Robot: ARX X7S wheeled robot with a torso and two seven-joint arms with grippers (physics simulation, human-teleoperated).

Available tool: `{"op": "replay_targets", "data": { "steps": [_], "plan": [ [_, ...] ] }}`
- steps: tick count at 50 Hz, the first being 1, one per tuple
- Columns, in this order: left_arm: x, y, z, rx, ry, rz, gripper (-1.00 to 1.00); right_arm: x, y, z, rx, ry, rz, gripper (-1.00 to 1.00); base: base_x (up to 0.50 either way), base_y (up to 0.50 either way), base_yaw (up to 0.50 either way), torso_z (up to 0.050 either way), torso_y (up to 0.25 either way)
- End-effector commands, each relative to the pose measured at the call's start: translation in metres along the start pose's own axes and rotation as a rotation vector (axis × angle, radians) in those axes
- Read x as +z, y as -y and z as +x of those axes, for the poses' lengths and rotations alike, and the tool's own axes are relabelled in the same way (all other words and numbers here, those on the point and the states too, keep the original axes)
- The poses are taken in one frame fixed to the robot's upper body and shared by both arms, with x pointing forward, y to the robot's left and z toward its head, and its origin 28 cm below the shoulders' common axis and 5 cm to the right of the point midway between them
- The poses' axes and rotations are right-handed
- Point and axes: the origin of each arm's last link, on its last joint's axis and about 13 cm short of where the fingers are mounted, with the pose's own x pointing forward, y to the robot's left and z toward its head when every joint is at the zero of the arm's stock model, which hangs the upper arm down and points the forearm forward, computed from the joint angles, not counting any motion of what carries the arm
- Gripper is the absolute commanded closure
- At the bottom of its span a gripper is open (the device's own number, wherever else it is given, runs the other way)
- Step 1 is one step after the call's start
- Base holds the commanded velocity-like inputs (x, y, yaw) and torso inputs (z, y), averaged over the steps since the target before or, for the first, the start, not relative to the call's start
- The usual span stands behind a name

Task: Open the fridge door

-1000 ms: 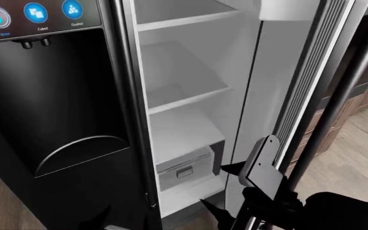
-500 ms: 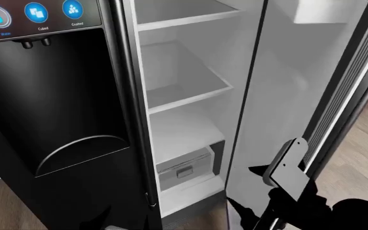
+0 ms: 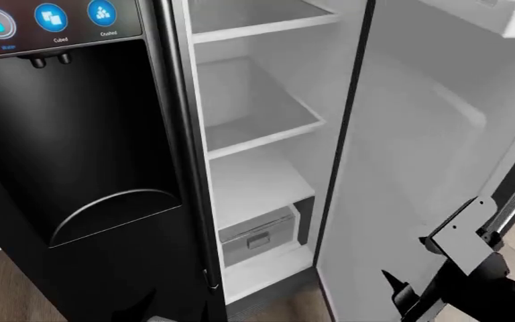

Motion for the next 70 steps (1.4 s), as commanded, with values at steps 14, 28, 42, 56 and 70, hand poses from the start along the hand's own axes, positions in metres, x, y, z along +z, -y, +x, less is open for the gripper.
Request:
{"op": "replay_targets", "data": {
  "steps": [14,28,42,56,70],
  "plan": [
    [0.0,0.0,0.0,0.0,0.001,0.002,-1.0,-0.012,0.01,-0.017,-0.089,-0.078,0.025,-1.0,0.0,0.0,0.0,0.0,0.0],
    [0.0,0.0,0.0,-0.001,-0.002,-0.001,-1.0,-0.012,0.017,-0.028,-0.186,-0.059,0.057,-1.0,0.0,0.0,0.0,0.0,0.0],
    [0.0,0.001,0.0,-0.002,-0.013,-0.006,-1.0,0.011,0.026,-0.017,-0.374,0.113,0.169,-1.0,0.0,0.0,0.0,0.0,0.0],
    [0.0,0.0,0.0,-0.003,-0.014,-0.014,-1.0,0.038,0.038,0.008,-0.58,0.188,0.296,-1.0,0.0,0.0,0.0,0.0,0.0],
    [-0.001,0.0,0.0,-0.002,-0.016,-0.012,-1.0,0.044,0.066,0.013,-0.678,0.17,0.336,-1.0,0.0,0.0,0.0,0.0,0.0]
  ]
}}
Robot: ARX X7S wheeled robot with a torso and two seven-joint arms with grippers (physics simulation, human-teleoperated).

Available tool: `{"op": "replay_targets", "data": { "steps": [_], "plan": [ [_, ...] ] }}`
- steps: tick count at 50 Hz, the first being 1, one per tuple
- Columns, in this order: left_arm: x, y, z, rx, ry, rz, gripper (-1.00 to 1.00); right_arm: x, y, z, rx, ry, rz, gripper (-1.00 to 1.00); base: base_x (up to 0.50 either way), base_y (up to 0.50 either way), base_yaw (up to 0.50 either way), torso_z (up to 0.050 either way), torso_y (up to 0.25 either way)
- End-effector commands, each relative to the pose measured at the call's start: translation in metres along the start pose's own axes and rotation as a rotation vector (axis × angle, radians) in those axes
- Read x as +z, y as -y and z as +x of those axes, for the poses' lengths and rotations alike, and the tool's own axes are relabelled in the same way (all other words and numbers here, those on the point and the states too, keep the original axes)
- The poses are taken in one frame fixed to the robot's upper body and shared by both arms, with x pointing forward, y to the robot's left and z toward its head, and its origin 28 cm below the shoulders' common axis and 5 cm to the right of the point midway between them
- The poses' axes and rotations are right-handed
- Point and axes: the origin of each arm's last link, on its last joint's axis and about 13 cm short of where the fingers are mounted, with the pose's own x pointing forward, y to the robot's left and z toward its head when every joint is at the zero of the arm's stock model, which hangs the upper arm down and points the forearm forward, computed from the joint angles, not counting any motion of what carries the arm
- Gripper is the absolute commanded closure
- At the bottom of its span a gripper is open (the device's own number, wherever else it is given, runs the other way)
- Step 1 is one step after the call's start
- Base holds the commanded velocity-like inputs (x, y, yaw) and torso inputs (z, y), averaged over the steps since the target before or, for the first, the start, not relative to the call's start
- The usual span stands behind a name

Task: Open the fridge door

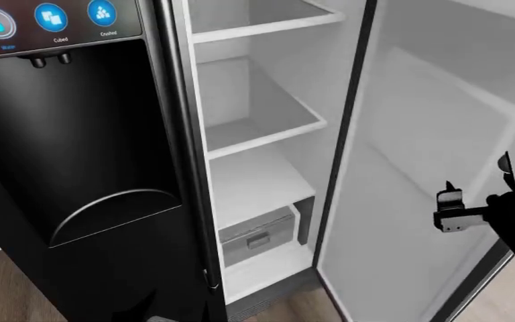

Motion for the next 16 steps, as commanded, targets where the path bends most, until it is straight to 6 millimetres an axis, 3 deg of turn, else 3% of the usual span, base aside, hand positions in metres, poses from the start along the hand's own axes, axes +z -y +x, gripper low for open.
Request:
{"op": "replay_targets", "data": {
  "steps": [1,16],
  "plan": [
    [-0.001,0.0,0.0,0.0,-0.002,0.0,-1.0,0.02,0.015,0.015,-0.119,0.043,0.041,-1.0,0.0,0.0,0.0,0.0,0.0],
    [0.0,0.0,-0.001,-0.003,-0.003,0.0,-1.0,0.023,0.033,0.019,-0.189,0.033,0.08,-1.0,0.0,0.0,0.0,0.0,0.0]
  ]
}}
